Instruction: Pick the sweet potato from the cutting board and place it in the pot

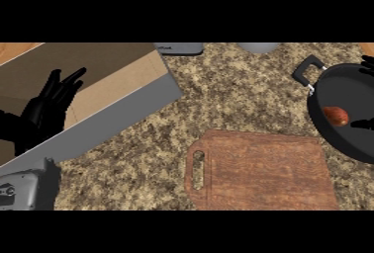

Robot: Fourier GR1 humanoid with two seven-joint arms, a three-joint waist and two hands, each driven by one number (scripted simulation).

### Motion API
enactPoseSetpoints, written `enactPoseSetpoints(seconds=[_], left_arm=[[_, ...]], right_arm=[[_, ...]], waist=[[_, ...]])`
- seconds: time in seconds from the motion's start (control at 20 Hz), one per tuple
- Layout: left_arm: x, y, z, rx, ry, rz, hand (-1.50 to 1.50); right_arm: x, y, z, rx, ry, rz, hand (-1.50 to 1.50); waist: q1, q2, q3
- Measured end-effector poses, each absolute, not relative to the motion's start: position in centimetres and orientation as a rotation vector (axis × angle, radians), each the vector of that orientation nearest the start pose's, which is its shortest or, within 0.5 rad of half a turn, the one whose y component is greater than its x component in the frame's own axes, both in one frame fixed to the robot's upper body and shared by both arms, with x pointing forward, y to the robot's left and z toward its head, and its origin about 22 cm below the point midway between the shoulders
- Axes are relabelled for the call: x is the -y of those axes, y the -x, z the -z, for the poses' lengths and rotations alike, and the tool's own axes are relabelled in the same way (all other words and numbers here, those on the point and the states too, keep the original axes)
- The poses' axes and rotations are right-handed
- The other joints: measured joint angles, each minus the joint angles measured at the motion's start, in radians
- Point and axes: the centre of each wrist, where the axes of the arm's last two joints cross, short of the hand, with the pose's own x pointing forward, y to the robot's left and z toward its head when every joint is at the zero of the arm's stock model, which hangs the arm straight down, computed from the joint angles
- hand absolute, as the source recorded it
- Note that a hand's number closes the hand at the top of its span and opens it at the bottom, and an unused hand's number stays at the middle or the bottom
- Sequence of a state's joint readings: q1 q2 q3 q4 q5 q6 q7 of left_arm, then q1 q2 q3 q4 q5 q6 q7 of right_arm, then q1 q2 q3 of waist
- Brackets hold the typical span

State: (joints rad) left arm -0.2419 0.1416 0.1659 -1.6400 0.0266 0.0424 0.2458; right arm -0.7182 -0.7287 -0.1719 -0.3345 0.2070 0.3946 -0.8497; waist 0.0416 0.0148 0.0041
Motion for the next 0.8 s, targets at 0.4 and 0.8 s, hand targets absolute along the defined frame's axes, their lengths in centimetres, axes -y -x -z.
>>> enactPoseSetpoints(seconds=[0.4, 0.8], left_arm=[[-27.2, -29.2, -9.0, 1.637, -0.152, -0.034, 0.0], [-26.9, -29.0, -9.1, 1.645, -0.142, -0.029, 0.0]], right_arm=[[51.5, -33.1, -10.4, 1.759, 0.236, -0.392, -1.5], [54.5, -31.2, -13.5, 1.728, 0.259, -0.352, -1.5]], waist=[[0.005, 0.008, 0.002], [0.011, 0.013, 0.007]])
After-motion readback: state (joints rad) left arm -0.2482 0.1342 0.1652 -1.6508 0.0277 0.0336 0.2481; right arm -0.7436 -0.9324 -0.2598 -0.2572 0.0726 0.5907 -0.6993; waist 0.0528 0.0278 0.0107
